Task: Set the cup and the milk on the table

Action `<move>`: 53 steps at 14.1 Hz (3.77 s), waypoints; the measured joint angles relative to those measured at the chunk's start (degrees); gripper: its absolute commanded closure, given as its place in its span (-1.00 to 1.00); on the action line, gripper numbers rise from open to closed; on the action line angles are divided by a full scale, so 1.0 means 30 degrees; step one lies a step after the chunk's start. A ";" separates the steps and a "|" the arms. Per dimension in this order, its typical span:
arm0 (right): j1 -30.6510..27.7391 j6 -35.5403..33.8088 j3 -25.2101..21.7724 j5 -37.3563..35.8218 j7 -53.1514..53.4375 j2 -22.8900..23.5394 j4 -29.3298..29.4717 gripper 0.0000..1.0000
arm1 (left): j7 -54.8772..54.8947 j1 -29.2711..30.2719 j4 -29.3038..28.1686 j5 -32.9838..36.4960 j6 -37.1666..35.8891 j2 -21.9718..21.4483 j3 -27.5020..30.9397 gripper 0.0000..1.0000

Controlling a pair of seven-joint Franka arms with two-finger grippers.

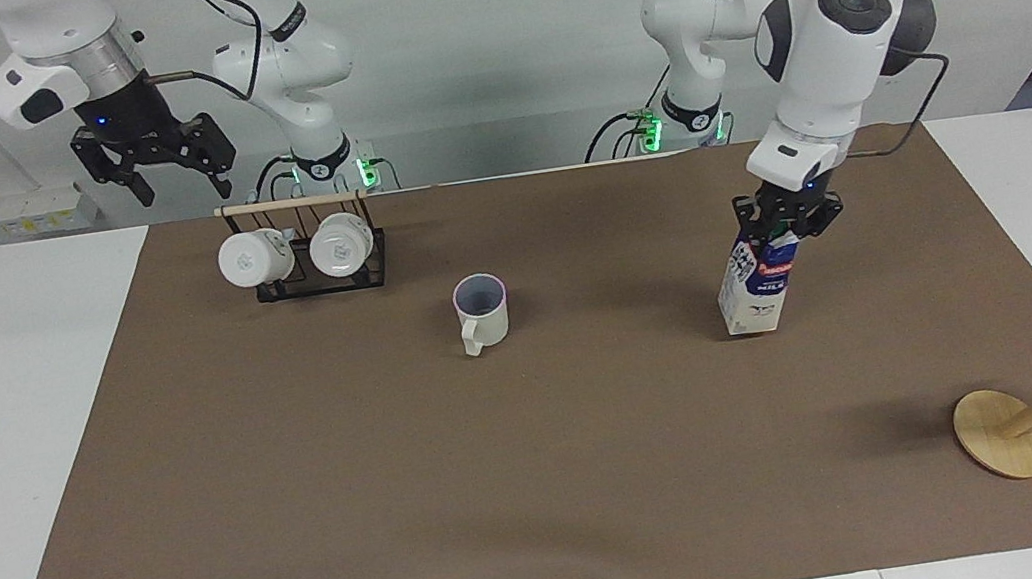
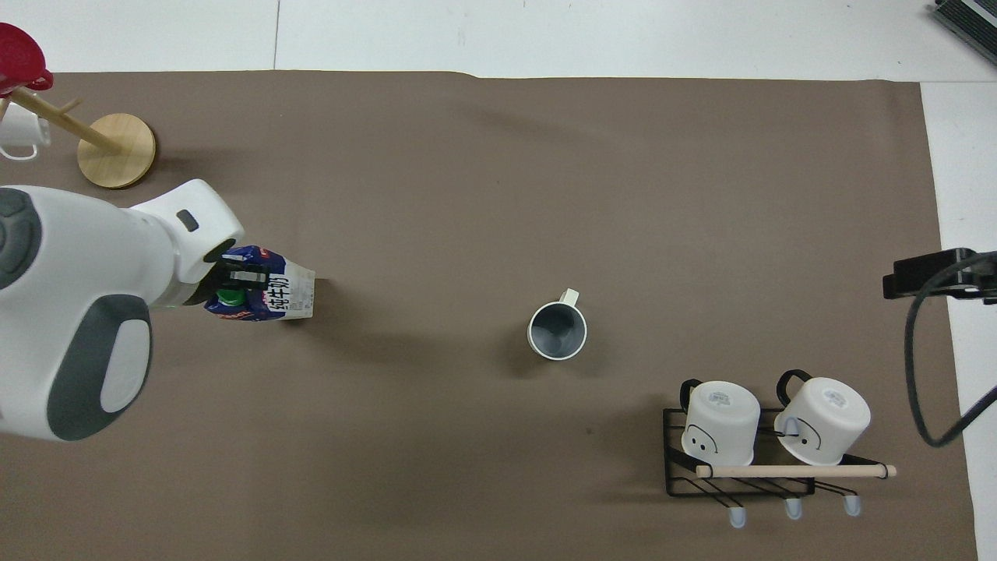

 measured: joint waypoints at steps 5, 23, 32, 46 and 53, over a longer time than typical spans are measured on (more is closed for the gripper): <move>0.0001 0.0000 0.0001 0.0011 0.0000 0.0000 -0.0001 -1.00 | -0.3835 -0.3134 0.0313 -0.0003 0.0572 0.0231 -0.0022 0.62; 0.0001 -0.0001 0.0001 0.0011 0.0000 -0.0001 -0.0003 -1.00 | -0.7697 -0.6809 0.2419 -0.0004 0.0917 0.1773 0.0130 -1.00; -0.0006 -0.0001 -0.0017 0.0005 0.0000 -0.0001 -0.0003 -1.00 | -0.4161 -0.3545 0.2375 0.0006 -0.3706 -0.1315 0.0728 -1.00; -0.0007 -0.0001 -0.0024 0.0005 0.0000 -0.0002 -0.0004 -1.00 | 0.2146 0.1365 0.9243 -0.0009 -1.0153 0.0057 0.0670 -1.00; 0.0105 -0.0001 0.0297 0.0022 -0.0005 -0.0015 -0.0004 -1.00 | 0.2146 0.1686 0.9802 -0.0008 -1.0952 0.0180 0.0743 -1.00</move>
